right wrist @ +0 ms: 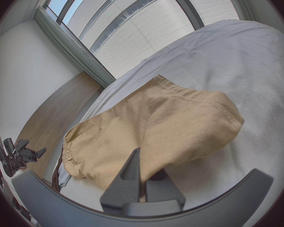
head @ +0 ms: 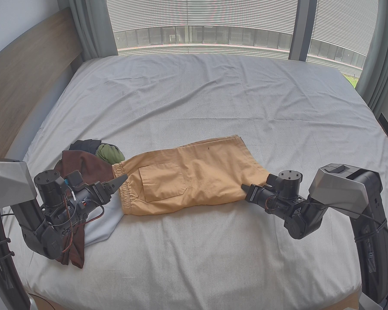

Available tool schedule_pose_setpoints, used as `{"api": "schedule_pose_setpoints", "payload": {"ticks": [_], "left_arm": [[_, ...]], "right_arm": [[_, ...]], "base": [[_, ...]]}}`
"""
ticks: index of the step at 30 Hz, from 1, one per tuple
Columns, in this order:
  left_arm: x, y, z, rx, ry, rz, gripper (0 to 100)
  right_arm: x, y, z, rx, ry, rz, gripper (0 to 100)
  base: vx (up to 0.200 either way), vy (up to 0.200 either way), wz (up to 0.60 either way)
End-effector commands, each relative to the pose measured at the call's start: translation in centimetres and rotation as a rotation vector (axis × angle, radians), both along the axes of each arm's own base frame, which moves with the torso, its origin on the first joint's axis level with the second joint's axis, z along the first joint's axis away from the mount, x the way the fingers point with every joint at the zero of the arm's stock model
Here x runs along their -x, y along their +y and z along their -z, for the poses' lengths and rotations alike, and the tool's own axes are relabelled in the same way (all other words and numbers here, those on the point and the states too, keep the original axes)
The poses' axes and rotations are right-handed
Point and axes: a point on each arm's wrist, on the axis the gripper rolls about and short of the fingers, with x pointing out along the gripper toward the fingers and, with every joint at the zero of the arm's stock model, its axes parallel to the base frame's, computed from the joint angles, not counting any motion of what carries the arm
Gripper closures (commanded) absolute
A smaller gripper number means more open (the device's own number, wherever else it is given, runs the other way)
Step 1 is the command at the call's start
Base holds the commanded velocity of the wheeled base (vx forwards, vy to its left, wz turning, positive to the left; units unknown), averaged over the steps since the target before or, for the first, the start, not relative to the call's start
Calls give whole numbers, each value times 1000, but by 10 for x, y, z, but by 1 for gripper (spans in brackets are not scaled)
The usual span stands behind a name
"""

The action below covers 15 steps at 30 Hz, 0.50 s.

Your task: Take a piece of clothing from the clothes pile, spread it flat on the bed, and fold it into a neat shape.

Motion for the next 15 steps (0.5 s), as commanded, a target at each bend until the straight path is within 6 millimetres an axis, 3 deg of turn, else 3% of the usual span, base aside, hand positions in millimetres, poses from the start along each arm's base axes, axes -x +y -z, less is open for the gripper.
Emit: {"api": "schedule_pose_setpoints", "payload": {"ticks": [1,15], "left_arm": [[0,0,0,-1,1,0,0],[1,-2,1,-1,3,6,0]], "right_arm": [[7,-10,-1,10,10,15,100],[51,-37,1,80,70,27,100]], "base": [[0,0,0],[0,0,0]]}}
